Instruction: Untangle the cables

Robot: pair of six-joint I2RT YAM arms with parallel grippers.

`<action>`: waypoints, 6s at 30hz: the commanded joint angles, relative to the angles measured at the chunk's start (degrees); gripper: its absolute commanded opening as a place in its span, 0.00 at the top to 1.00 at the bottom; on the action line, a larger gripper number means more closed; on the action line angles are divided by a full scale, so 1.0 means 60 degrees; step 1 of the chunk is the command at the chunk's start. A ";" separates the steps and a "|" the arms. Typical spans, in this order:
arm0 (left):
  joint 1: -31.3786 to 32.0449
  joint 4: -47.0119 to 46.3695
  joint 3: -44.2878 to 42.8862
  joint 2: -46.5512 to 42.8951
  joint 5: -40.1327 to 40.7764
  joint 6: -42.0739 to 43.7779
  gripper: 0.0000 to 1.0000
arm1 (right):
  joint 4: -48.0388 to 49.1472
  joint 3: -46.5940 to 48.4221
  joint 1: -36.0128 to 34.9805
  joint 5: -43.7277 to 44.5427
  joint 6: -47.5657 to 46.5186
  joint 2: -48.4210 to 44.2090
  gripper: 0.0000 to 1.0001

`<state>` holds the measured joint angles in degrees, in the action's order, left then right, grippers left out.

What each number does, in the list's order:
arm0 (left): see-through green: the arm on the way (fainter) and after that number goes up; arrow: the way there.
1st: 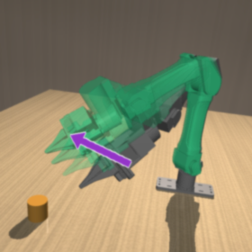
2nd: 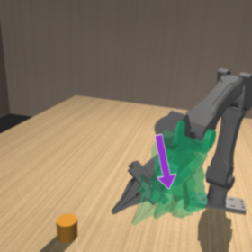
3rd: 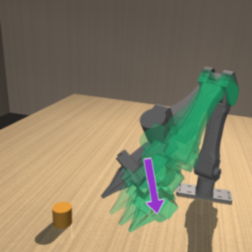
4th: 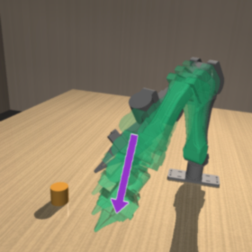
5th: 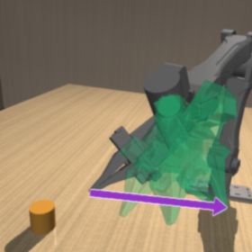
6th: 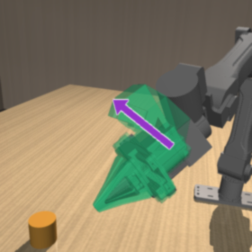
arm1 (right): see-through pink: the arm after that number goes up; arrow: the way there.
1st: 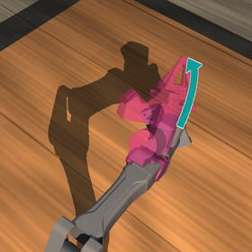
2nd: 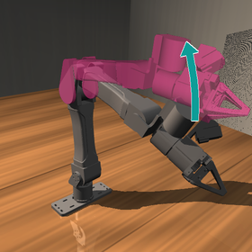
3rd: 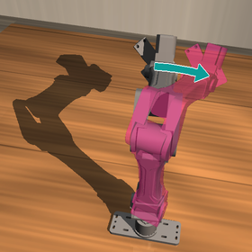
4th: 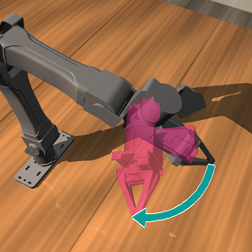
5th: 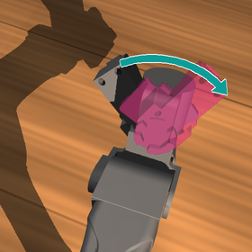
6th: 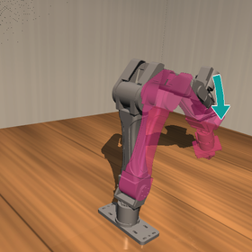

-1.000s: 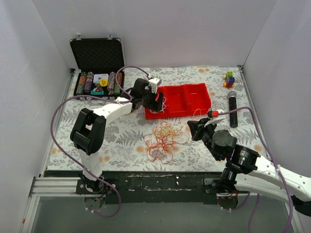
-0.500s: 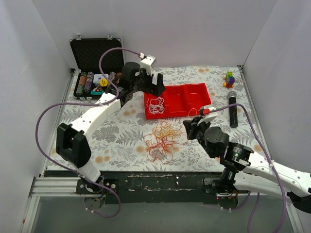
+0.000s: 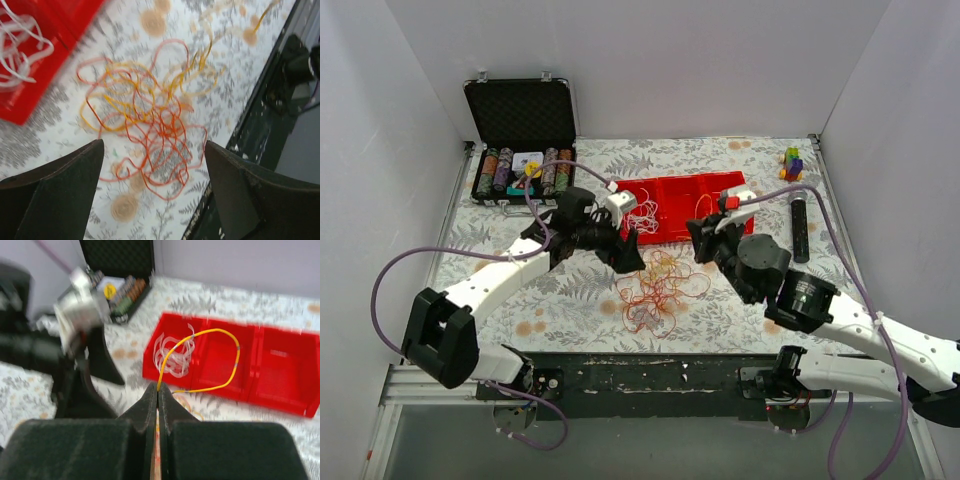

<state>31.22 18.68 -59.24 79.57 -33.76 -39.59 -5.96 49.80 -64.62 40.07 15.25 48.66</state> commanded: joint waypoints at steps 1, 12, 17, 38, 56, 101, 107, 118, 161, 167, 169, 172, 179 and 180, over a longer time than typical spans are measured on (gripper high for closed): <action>0.0084 0.0256 0.0922 -0.1073 -0.1140 0.0900 0.20 | 0.0905 0.2213 -0.0041 -0.0247 -0.1660 0.0691 0.99; 0.1387 -0.0928 0.1640 -0.0373 -0.0748 0.0169 0.21 | 0.0905 0.3857 -0.0041 -0.1039 -0.1589 0.1425 0.99; 0.1856 -0.1369 0.1554 0.0667 0.0016 0.0563 0.28 | 0.0642 0.4472 -0.0041 -0.1156 -0.1574 0.1498 0.99; 0.1917 -0.0638 0.3458 -0.0780 0.2551 0.2483 1.00 | 0.0744 0.6934 -0.0041 0.0279 -0.3918 0.1264 0.99; 0.0245 -0.2317 0.1714 -0.2876 -0.2002 0.1193 0.02 | -0.0194 0.8105 -0.0041 -0.1550 -0.2601 0.2391 0.99; 0.2180 -0.3379 0.2197 -0.1351 0.0571 0.5045 1.00 | -0.0223 0.8413 -0.0055 -0.2169 -0.2188 0.2304 0.99; 0.0879 -0.1343 0.3515 -0.2785 0.1130 0.5091 1.00 | -0.0253 0.8678 -0.0041 -0.0793 -0.3651 0.2027 0.99; -0.2521 0.0344 0.4498 -0.4751 0.1348 0.6116 1.00 | 0.0670 0.7770 -0.0041 0.2123 -0.6187 0.1104 0.99; -0.5922 0.2336 0.2872 -0.3945 -0.1184 0.5471 1.00 | 0.2076 0.8501 -0.1242 0.3576 -0.8063 0.1350 0.99; -0.5936 0.2658 0.2740 -0.4091 -0.1668 0.5383 1.00 | 0.2910 0.8618 -0.1227 0.3034 -0.8561 0.2477 0.99; -0.5922 0.2761 0.2711 -0.4165 -0.1800 0.5340 1.00 | 0.3174 0.8648 -0.1184 0.2887 -0.8693 0.2888 0.99; -0.5922 0.2922 0.2623 -0.4194 -0.1990 0.5325 1.00 | 0.2943 0.8881 -0.0819 0.2448 -0.8388 0.3591 0.99; -0.5921 0.3361 0.2608 -0.4384 -0.2108 0.5690 1.00 | 0.1007 0.9221 0.1758 0.0136 -0.5283 0.4706 0.99; -0.5922 0.3391 0.2652 -0.4443 -0.2094 0.5749 1.00 | 0.1109 0.9118 0.1935 -0.0129 -0.5106 0.4736 0.99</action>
<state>-4.01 36.51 -42.13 55.11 -44.34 -7.03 2.07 103.39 -58.46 47.86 -24.93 77.47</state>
